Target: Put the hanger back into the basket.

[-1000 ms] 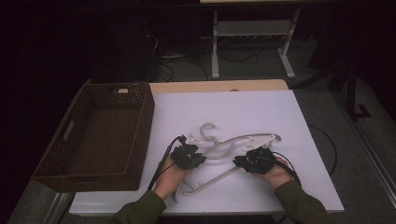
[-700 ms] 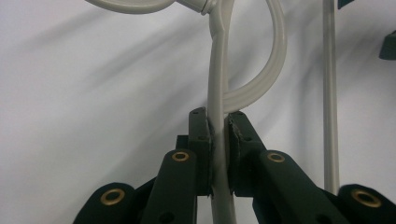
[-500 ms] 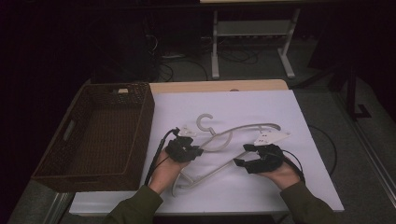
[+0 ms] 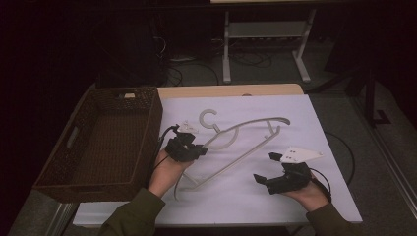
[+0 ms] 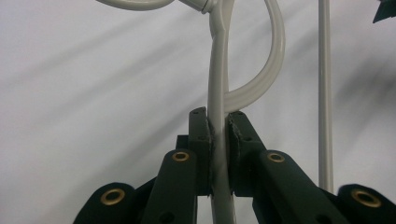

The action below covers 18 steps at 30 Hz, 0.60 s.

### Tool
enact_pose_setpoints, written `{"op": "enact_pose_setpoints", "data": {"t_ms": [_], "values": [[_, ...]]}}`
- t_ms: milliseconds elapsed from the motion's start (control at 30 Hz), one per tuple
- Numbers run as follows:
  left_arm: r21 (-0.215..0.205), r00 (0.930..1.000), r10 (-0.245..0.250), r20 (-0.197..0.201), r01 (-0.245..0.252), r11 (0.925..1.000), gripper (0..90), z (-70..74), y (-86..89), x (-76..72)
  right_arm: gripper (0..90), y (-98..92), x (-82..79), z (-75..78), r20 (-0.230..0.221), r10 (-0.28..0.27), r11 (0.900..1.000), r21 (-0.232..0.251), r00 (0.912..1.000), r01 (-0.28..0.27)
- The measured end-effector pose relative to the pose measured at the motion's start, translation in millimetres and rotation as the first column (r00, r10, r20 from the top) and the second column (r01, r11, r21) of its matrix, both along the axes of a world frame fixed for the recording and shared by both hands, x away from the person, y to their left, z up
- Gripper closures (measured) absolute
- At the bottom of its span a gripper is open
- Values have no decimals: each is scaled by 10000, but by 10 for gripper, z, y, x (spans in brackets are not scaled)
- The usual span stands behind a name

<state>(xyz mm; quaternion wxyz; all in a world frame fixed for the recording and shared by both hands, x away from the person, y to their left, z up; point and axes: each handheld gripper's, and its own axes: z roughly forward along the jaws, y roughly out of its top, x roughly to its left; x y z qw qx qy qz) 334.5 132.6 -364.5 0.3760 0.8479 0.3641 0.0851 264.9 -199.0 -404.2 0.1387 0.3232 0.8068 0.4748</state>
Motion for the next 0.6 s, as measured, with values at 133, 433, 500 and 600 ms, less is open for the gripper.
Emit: {"op": "enact_pose_setpoints", "data": {"t_ms": [133,433,500,600], "values": [[46,10000,38,84,-38,10000,818,111,35,9,23,-81,-47,-2,266,-197,9995,243,9995,191],[0,9997,172,187,-172,9999,818,384,194,83,0,-278,-127,-16,568,-845,9933,834,9948,796],[72,9995,198,255,-200,9998,818,445,228,95,0,-309,-145,-12,643,-958,9907,1028,9933,889],[62,9993,241,272,-243,9997,818,526,282,118,0,-346,-157,-10,784,-1080,9885,1144,9911,987]]}}
